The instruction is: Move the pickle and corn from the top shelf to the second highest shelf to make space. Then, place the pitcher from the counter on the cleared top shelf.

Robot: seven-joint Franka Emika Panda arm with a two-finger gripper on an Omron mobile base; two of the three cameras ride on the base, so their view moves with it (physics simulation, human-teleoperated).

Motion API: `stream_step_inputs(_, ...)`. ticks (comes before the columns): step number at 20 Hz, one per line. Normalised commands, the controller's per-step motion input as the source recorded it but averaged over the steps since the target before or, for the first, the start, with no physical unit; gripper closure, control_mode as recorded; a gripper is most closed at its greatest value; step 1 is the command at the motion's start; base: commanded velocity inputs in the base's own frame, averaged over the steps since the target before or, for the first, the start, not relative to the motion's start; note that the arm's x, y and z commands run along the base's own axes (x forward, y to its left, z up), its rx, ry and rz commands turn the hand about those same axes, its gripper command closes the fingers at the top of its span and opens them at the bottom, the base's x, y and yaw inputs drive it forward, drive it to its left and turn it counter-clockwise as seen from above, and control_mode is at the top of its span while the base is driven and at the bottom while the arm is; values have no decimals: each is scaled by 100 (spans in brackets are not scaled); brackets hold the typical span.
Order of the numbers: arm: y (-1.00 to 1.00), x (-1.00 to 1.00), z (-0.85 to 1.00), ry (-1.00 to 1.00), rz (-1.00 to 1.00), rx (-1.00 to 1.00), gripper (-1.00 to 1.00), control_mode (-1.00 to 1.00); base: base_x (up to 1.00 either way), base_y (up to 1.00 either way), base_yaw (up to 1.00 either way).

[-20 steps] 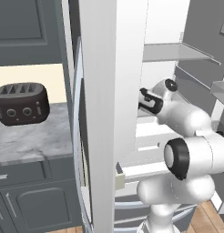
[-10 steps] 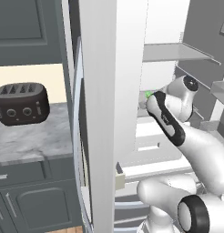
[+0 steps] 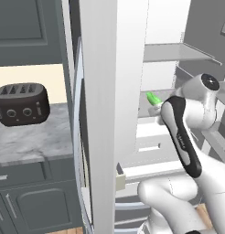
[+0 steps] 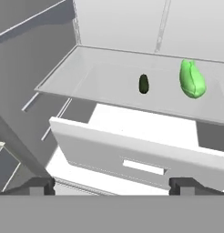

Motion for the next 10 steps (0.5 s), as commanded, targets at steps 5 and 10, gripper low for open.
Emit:
stream_step_inputs(5,26,-60,36,0,0,-1,-100,-100,0,0,0)
stream_step_inputs(10,6,-15,20,0,-5,0,-100,-100,0,0,0)
